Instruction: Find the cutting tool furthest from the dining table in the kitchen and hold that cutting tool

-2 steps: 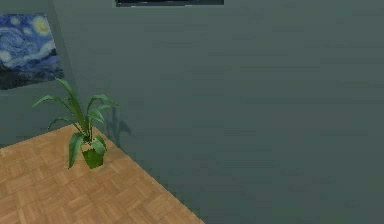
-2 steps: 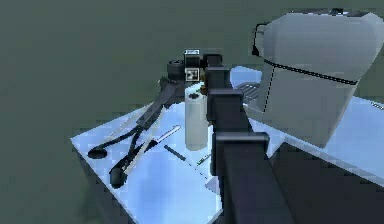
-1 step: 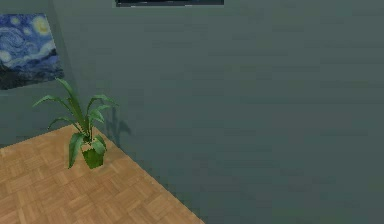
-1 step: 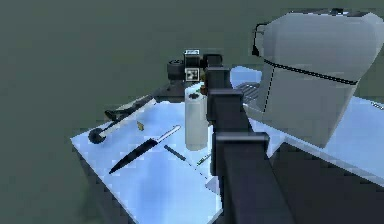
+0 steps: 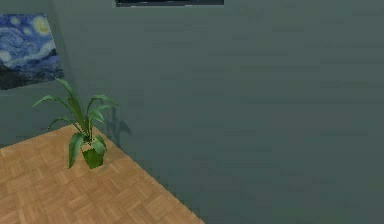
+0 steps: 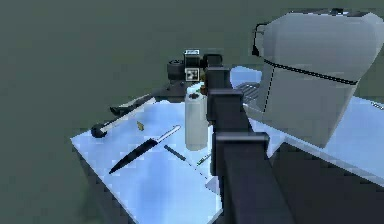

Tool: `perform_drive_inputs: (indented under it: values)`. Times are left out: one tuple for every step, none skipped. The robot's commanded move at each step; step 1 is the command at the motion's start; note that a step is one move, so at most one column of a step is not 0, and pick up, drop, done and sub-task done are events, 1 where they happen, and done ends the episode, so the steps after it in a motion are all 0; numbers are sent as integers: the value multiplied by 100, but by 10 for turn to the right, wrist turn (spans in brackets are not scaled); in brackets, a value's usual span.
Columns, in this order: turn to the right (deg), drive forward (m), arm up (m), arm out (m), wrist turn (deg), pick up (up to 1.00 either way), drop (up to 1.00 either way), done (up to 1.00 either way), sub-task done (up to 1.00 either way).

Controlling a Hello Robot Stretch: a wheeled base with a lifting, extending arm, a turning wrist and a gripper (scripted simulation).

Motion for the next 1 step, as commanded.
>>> perform_drive_inputs:
  values:
    - [0, 0, -16, 0, 0, 0, 0, 0, 0]
